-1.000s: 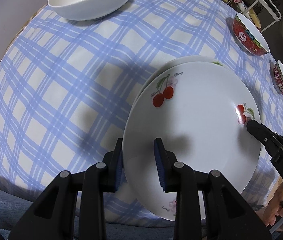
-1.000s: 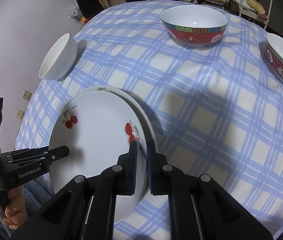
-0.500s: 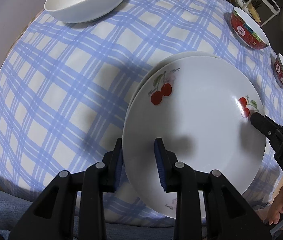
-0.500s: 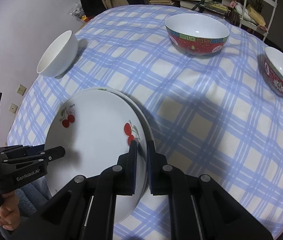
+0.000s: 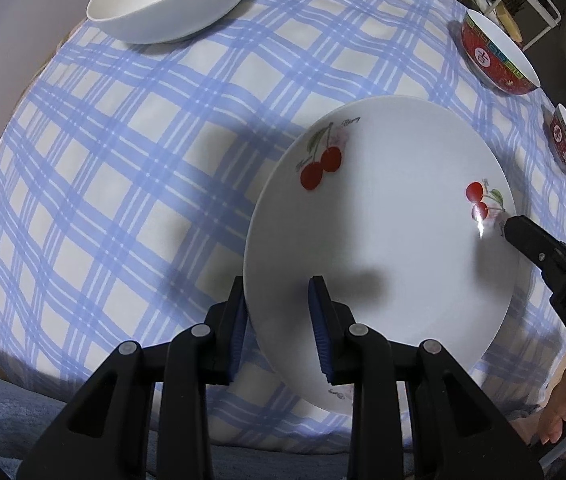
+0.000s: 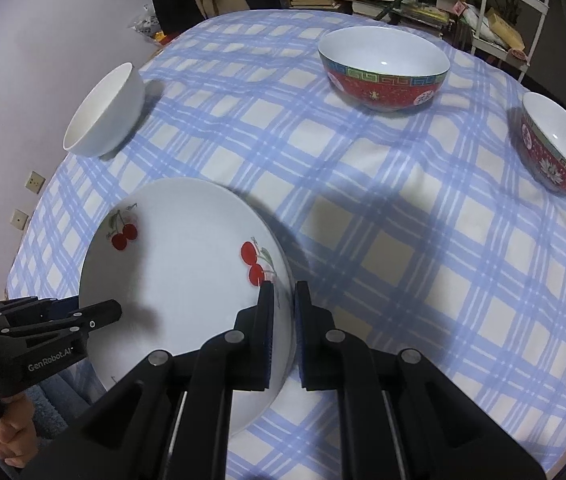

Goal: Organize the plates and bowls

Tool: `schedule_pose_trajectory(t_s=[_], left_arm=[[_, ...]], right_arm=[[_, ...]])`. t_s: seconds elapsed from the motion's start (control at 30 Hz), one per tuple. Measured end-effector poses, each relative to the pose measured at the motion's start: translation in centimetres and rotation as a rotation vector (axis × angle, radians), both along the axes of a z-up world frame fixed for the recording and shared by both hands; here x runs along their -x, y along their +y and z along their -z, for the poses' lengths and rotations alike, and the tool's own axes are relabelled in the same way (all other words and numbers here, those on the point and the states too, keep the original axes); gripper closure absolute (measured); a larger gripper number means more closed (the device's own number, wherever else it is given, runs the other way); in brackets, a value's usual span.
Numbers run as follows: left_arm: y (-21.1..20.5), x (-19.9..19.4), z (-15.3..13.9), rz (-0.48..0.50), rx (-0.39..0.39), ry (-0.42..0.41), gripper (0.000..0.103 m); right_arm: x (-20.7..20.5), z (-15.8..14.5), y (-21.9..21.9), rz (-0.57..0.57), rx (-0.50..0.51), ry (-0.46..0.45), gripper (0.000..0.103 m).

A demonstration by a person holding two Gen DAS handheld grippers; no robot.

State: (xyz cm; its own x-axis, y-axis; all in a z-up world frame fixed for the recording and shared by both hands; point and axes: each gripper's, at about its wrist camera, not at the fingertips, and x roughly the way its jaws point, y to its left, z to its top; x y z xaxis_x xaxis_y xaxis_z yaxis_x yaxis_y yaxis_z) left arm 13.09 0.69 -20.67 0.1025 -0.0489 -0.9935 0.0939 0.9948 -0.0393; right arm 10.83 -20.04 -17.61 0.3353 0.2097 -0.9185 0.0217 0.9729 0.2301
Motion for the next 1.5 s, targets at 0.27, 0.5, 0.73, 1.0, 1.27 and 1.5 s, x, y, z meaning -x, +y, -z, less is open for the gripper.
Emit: schedule_pose_trajectory(t_s=[0.27, 0.5, 0.73, 1.0, 1.27, 1.5], left_arm=[[-0.7, 0.0, -0.5, 0.032, -0.050, -0.038, 0.074], [-1.2, -0.2, -3.8, 0.044, -0.061, -0.129, 0.057], [-0.3, -1.7, -6.3, 0.025, -0.093, -0.231, 0.032], [2.5, -4.8, -8.0, -0.042, -0.111, -0.290, 0.031], [5.8, -8.8, -9.9, -0.077, -0.167, -0.394, 0.031], [9.8, -12.1, -9.0, -0.184, -0.112, -0.367, 0.031]], right_arm=[[0.0, -0.3, 0.1, 0.000, 0.004, -0.013, 0.091], [0.0, -2.7, 0.7, -0.030, -0.021, -0.120, 0.091], [-1.2, -4.5, 2.5, -0.094, 0.007, -0.205, 0.057], [-4.6, -6.1, 4.3, -0.156, 0.046, -0.344, 0.030], [-9.4, -6.5, 7.1, -0.181, 0.052, -0.375, 0.005], [-13.1, -7.2, 10.6, -0.232, 0.023, -0.384, 0.004]])
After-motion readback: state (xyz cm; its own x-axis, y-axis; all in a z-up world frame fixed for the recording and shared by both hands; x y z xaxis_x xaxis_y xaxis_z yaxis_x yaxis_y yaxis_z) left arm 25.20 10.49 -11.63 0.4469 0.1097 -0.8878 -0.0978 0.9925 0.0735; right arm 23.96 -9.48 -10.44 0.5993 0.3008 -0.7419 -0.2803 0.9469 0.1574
